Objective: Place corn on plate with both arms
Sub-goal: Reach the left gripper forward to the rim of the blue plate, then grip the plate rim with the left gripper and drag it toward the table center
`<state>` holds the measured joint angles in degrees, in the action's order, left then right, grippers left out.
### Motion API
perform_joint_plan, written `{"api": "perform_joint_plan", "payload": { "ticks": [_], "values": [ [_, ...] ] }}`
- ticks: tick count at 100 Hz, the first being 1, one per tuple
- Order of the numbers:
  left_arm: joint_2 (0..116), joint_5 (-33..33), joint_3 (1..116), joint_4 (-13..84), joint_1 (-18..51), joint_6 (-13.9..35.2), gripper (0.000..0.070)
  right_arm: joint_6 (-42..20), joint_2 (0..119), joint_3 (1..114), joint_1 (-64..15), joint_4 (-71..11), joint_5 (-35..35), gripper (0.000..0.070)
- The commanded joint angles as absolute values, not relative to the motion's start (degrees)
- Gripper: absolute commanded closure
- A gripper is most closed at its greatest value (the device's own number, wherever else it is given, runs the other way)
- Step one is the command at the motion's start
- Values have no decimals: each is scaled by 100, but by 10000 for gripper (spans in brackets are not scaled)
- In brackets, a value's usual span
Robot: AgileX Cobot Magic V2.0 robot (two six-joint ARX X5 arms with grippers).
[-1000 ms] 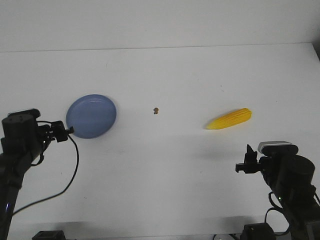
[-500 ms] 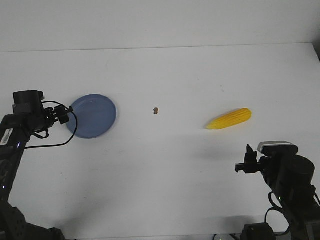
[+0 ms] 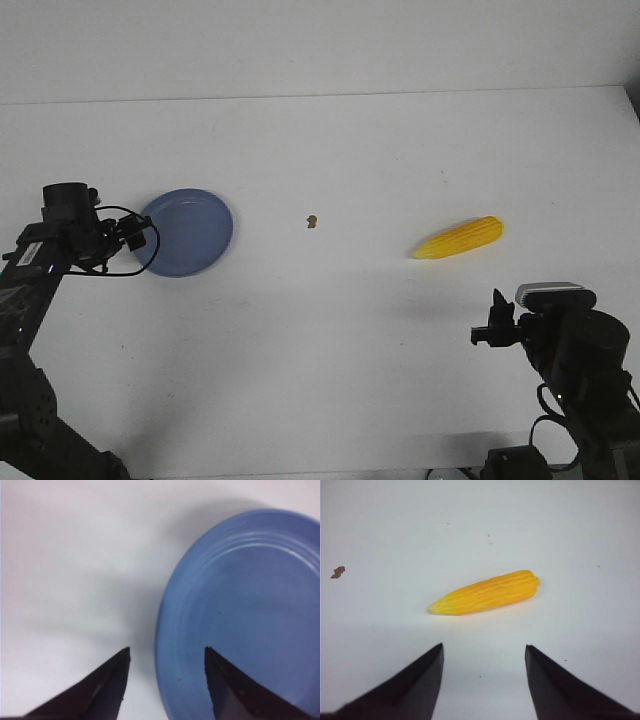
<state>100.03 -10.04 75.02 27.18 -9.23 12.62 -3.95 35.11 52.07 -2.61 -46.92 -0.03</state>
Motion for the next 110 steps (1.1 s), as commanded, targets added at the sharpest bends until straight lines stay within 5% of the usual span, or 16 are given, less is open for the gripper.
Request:
{"api": "perform_joint_plan", "payload": {
  "ticks": [1,36,45,51,110],
  "values": [
    [10175,-1022,7594,2674,-937,1280,398,-478,3531,5293,-266,-4635,-1,351],
    [10554,-1061,7594,2639,-928,1271,419,-478,3531,5293,-266,-4635,-1,352],
    [10575,-1061,7594,2641,-930,1249,625,-478,3531,5293,-266,-4635,-1,352],
    [10575,-1063,7594,2617,-930,1245,700,-478,3531,5293,-266,-4635,-1,352],
    [9192,-3050,7577,2980,-471,1306,696,-513,3531,5293,-266,-4624,1,352]
  ]
}}
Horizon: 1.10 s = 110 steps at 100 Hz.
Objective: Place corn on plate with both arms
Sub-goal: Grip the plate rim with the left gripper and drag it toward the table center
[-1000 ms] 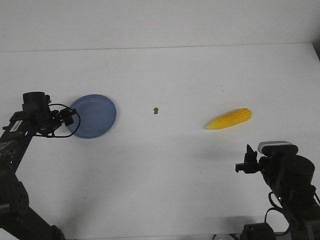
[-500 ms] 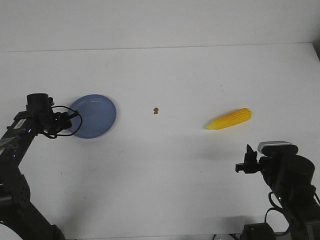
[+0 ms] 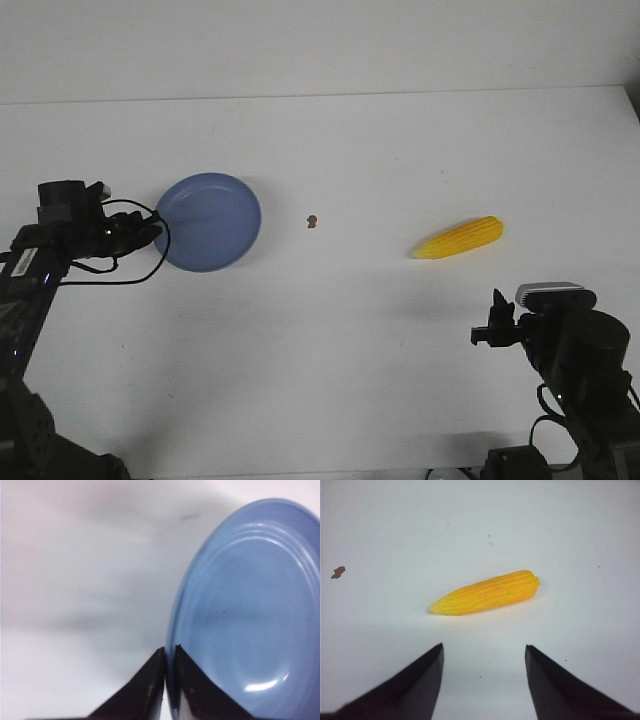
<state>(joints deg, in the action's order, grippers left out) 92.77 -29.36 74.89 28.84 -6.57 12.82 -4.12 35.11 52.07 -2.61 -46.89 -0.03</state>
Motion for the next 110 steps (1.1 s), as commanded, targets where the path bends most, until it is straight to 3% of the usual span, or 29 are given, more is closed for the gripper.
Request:
{"api": "perform_joint_plan", "payload": {
  "ticks": [1,22,50,110],
  "values": [
    [9155,-3050,7572,3000,-432,1315,696,-517,3531,5293,-266,-4622,1,352],
    [8626,-3046,7312,3118,633,1398,696,-517,3531,5293,-266,-4611,-1,352],
    [8641,-3044,6366,2458,1761,1601,696,-521,3531,5293,-266,-4613,-1,352],
    [9111,-2871,5734,1925,2053,1612,694,-600,3531,5293,-266,-4615,-1,352]
  ]
}}
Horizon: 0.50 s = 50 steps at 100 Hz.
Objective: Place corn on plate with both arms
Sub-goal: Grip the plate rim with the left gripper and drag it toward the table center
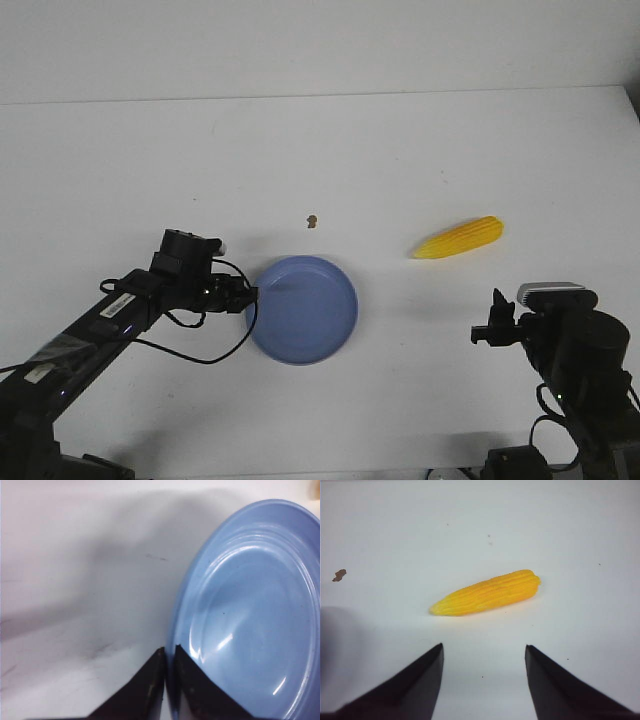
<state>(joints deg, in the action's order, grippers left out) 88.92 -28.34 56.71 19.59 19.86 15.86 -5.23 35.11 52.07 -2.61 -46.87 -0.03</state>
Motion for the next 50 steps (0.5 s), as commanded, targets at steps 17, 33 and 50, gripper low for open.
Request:
{"api": "perform_joint_plan", "payload": {
  "ticks": [17,33,50],
  "values": [
    [9347,-2871,5734,1916,2163,1588,688,-600,3531,5293,-266,-4615,-1,352],
    [9369,-2838,5734,1920,2215,1570,681,-600,3531,5293,-266,-4615,-1,352],
    [9369,-2836,5734,1927,2220,1577,459,-600,3531,5293,-266,-4617,-1,352]
  ]
}}
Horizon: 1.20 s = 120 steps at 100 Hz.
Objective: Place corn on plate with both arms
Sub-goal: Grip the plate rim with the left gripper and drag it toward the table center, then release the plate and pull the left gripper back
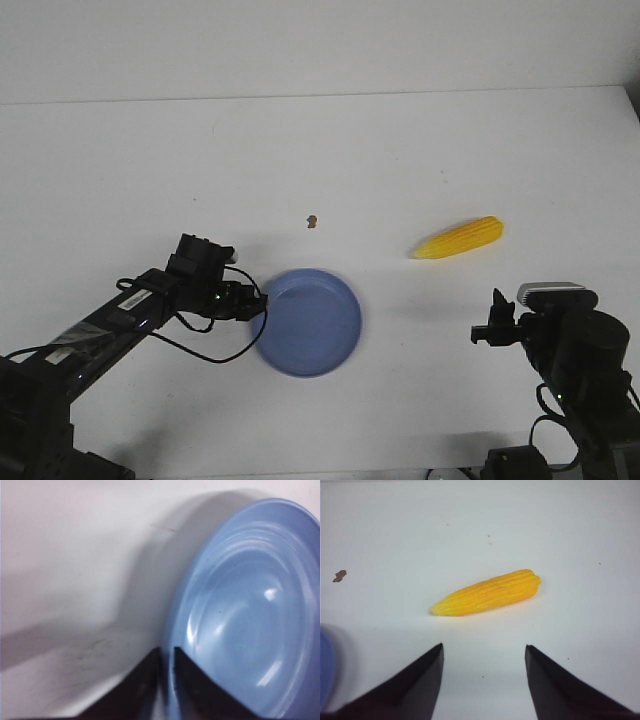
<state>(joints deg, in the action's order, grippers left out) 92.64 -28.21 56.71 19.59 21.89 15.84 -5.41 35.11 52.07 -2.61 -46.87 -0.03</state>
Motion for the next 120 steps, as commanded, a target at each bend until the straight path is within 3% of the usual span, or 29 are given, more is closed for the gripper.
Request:
{"api": "perform_joint_plan", "payload": {
  "ticks": [1,9,26,39,55,87,120],
  "values": [
    [9369,-2836,5734,1927,2220,1577,446,-600,3531,5293,-266,-4617,-1,352],
    [9369,-2836,5734,1938,2220,1575,391,-600,3531,5293,-266,-4615,-1,352],
    [9365,-2836,5736,1903,2220,1573,380,-600,3531,5293,-266,-4615,-1,352],
    [9277,-2834,5736,1756,2185,1570,276,-600,3531,5293,-266,-4615,-1,352],
    [8949,-2781,5739,1636,2045,1457,275,-600,3531,5293,-266,-4617,-1,351],
    [7430,-1041,5739,1966,1490,397,279,-600,3531,5293,-266,-4628,1,352],
    [6294,303,5736,2720,1109,45,279,-600,3531,5293,-266,-4628,1,352]
  ]
}}
